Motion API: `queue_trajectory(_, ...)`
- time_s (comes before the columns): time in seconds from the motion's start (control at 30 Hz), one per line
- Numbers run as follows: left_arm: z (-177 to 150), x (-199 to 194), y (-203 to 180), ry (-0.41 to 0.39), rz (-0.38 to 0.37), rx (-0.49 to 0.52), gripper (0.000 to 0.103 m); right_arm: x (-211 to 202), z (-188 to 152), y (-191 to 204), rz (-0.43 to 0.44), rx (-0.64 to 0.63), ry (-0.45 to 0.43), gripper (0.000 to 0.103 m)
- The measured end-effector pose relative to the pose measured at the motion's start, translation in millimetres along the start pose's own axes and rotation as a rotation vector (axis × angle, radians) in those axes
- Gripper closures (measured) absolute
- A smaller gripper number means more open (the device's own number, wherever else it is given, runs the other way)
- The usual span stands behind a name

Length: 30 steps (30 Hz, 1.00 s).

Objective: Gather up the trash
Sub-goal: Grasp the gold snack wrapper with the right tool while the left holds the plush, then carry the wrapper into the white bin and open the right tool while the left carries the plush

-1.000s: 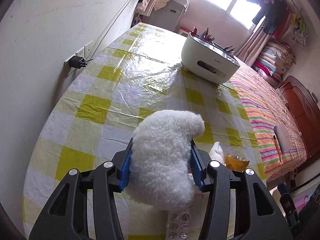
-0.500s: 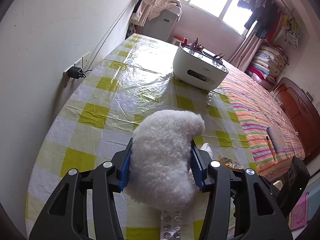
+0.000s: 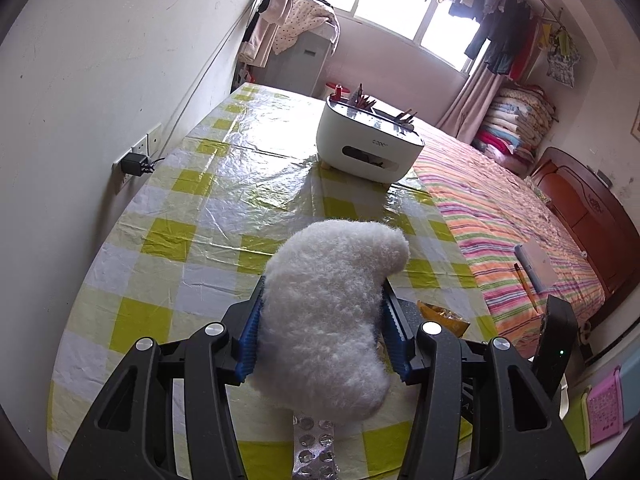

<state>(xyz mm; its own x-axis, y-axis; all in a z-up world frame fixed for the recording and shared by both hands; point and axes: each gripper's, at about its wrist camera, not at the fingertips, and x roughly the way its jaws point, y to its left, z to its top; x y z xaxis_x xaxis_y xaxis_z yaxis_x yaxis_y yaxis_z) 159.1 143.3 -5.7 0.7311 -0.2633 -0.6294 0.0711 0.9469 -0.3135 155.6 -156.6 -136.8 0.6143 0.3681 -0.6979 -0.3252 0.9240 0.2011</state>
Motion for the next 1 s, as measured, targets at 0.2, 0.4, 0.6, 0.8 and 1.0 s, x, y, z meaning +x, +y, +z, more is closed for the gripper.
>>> queue_trajectory(0.2, -6.1, -1.6, -15.3, -0.003, -0.036, 0.039, 0.053, -24.7, -9.3, -15.3, 0.045, 0.086, -0.044, 0.078)
queue_trajectory(0.4, -11.0, -1.7, -28.9, -0.007, -0.069, 0.058, 0.053, -50.5, -18.0, -27.6, 0.062, 0.152, -0.101, 0.078)
queue_trajectory(0.6, -18.3, -3.3, -48.9, -0.01, -0.101, 0.106, 0.053, -73.6, -35.5, -47.3, 0.052, 0.225, -0.145, 0.078)
queue_trajectory(0.8, -27.9, -3.9, -72.5, -0.004, -0.158, 0.142, 0.053, -99.7, -54.2, -66.7, 0.016, 0.287, -0.202, 0.078)
queue_trajectory(1.0, -40.4, -0.5, -95.1, 0.011, -0.197, 0.183, 0.053, -119.1, -71.8, -82.8, -0.016, 0.335, -0.236, 0.078)
